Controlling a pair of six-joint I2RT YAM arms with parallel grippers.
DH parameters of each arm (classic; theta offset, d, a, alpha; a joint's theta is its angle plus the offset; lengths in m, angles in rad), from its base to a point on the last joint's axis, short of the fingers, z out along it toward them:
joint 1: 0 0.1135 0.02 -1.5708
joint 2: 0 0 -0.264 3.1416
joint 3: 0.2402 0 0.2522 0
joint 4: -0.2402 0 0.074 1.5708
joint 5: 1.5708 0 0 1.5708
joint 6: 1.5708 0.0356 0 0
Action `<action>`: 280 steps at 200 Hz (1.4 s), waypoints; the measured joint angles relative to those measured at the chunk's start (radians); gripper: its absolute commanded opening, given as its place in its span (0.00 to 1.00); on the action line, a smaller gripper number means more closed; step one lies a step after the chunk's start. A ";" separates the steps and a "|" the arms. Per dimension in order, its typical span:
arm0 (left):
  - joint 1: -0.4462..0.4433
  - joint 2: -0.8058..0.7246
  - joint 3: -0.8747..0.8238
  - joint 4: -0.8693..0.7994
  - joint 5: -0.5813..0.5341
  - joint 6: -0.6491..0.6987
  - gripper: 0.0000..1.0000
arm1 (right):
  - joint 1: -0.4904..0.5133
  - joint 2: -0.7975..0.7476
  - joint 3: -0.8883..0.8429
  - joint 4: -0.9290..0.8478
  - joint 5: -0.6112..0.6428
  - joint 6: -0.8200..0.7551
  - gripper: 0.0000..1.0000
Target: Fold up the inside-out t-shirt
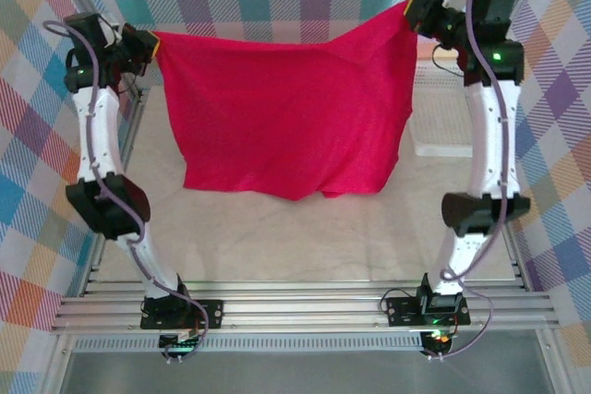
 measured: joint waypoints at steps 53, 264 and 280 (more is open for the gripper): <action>-0.035 0.247 0.431 -0.022 0.010 -0.086 0.00 | -0.031 0.165 0.187 0.038 -0.039 0.054 0.00; 0.002 -1.014 -1.508 0.063 -0.127 0.190 0.00 | -0.010 -1.031 -1.918 0.433 -0.164 0.124 0.00; 0.002 -1.041 -1.545 0.060 -0.158 0.189 0.00 | -0.010 -1.083 -2.019 0.449 -0.159 0.167 0.00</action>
